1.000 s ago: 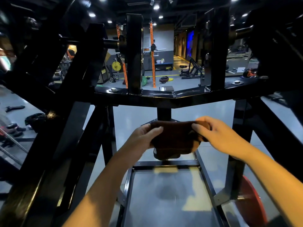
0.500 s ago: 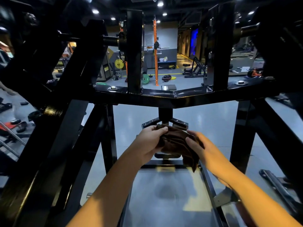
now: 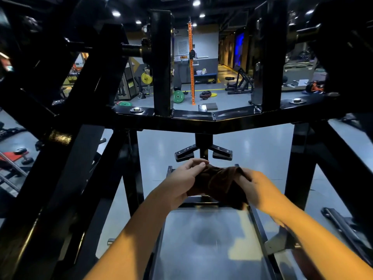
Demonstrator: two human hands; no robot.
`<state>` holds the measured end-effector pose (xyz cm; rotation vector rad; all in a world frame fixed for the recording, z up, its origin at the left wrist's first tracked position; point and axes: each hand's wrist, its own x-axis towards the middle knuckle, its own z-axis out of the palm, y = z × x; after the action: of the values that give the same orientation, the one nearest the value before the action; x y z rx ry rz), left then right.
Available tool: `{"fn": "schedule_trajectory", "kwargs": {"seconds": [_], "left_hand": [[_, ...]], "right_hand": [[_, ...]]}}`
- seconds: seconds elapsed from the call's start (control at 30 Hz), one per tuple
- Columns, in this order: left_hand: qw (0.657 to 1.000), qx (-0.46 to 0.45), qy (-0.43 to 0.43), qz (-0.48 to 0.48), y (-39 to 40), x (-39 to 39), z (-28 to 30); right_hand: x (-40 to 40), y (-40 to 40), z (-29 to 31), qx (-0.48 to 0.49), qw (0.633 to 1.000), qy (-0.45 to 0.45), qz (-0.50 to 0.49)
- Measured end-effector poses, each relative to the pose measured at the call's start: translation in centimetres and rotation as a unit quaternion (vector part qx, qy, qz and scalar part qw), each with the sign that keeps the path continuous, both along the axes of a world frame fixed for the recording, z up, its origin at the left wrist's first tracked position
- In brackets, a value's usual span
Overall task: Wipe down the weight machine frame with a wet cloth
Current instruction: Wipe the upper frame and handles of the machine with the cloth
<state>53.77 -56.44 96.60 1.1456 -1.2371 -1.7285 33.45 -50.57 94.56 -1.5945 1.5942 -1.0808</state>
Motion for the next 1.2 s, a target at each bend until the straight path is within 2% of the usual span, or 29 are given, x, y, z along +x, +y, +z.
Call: {"fn": "schedule_trajectory", "kwargs": {"seconds": [0.1,0.23,0.3,0.37,0.43,0.53,0.6,0.7,0.77,0.8,0.83,0.9,0.97,1.03,1.1,1.13,1.2], "left_hand": [[0.998,-0.012,-0.045,-0.042,0.7,-0.3,-0.3],[0.989,0.007,-0.014,-0.148,1.2,0.2,-1.2],[0.986,0.007,0.000,-0.167,1.5,0.3,-1.3],[0.989,0.018,-0.007,-0.149,1.4,0.0,-1.3],[0.993,0.037,-0.007,-0.110,1.2,-0.6,-1.2],[0.996,0.082,-0.013,-0.032,0.6,-1.5,-2.1],[0.992,0.119,-0.038,0.018,0.7,-2.2,-3.0],[0.985,0.087,-0.144,0.028,0.9,-2.8,-3.9],[0.973,-0.022,-0.228,0.010,0.8,-2.9,-3.1],[0.954,-0.100,-0.281,-0.005,0.4,-2.8,-2.5],[0.921,-0.171,-0.348,-0.023,0.2,-2.8,-1.9],[0.843,-0.262,-0.468,-0.048,-0.2,-2.9,-1.2],[0.782,-0.292,-0.546,-0.067,-0.3,-3.1,-0.9],[0.713,-0.314,-0.622,-0.086,-0.1,-3.3,-0.7],[0.648,-0.334,-0.676,-0.108,0.1,-3.6,-0.6],[0.639,-0.331,-0.684,-0.119,0.1,-3.8,-0.6],[0.654,-0.306,-0.677,-0.141,-0.3,-4.0,-0.6]], "right_hand": [[-0.7,-0.4,0.5,0.036,0.998,-0.049,-0.035],[-2.5,-1.9,0.7,0.138,0.969,-0.185,-0.086],[-3.2,-1.9,0.8,0.237,0.927,-0.289,-0.029],[-3.5,-1.2,0.5,0.282,0.873,-0.396,0.040],[-4.1,-0.5,-0.7,0.291,0.824,-0.486,0.024],[-4.1,0.8,-3.5,0.293,0.732,-0.615,-0.018],[-3.0,1.7,-5.7,0.299,0.680,-0.669,-0.033],[-1.2,3.1,-8.0,0.325,0.652,-0.684,-0.038],[-0.8,3.6,-8.2,0.330,0.638,-0.695,-0.035],[-0.7,3.3,-8.2,0.336,0.640,-0.689,-0.045],[-0.7,3.1,-8.5,0.343,0.651,-0.675,-0.059],[-0.6,2.8,-8.9,0.359,0.700,-0.610,-0.096],[-0.7,2.7,-9.3,0.345,0.759,-0.540,-0.115],[-0.3,2.7,-9.4,0.291,0.831,-0.457,-0.125],[1.0,3.2,-9.0,0.217,0.907,-0.352,-0.082],[1.8,3.4,-8.6,0.190,0.933,-0.303,-0.042],[3.1,3.5,-8.3,0.158,0.966,-0.202,0.034]]}}
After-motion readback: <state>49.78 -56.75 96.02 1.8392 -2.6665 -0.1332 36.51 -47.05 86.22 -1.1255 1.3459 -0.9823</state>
